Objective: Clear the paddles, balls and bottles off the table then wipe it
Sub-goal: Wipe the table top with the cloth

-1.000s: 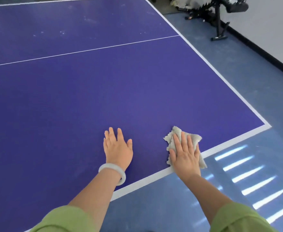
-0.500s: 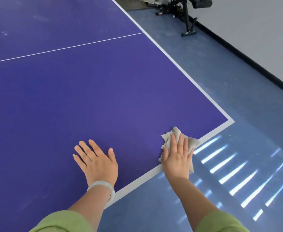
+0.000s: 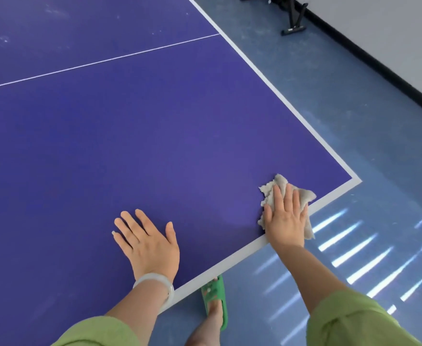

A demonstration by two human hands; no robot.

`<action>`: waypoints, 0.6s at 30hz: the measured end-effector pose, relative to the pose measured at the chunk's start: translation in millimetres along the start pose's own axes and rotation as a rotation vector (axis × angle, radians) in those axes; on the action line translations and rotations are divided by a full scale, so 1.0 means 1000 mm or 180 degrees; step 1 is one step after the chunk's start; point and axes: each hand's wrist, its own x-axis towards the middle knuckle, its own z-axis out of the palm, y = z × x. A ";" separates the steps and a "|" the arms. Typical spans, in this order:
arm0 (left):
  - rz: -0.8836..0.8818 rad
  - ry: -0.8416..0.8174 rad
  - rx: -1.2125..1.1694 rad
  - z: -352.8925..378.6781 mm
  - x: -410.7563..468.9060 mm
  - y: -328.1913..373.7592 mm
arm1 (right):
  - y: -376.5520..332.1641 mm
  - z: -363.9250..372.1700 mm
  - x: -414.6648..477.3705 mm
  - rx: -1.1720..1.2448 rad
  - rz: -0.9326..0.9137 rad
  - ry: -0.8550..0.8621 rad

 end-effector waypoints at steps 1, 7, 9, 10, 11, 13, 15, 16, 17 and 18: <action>0.0004 -0.0007 0.0009 -0.001 0.000 0.000 | -0.012 0.002 -0.003 0.0004 -0.0105 -0.0055; 0.0031 0.0080 0.0064 0.002 -0.002 -0.002 | -0.038 0.008 -0.023 -0.0145 -0.2403 -0.0599; 0.0043 0.0168 0.0025 0.005 -0.001 -0.002 | -0.014 0.004 0.003 -0.0207 -0.2194 -0.0486; 0.0043 0.0199 -0.0006 0.006 -0.001 -0.002 | 0.000 0.000 0.018 -0.0215 -0.1846 -0.0434; 0.0042 0.0231 -0.0029 0.007 -0.001 -0.002 | 0.015 -0.004 0.032 -0.0173 -0.1419 -0.0427; 0.0072 0.0321 -0.0096 0.011 0.000 -0.005 | 0.038 -0.011 0.055 -0.0037 -0.0681 -0.0312; 0.0005 0.0357 -0.0244 0.012 0.003 -0.005 | 0.040 -0.013 0.066 0.0097 -0.0130 -0.0214; 0.0006 0.0340 -0.0336 0.010 0.006 -0.002 | 0.034 -0.011 0.066 0.0155 0.0036 -0.0220; 0.0137 0.0339 -0.0388 0.007 0.010 0.003 | 0.025 -0.010 0.064 0.0184 0.0044 -0.0229; 0.0415 0.0369 -0.0385 0.004 0.014 0.012 | 0.016 -0.009 0.059 0.0194 -0.0134 -0.0247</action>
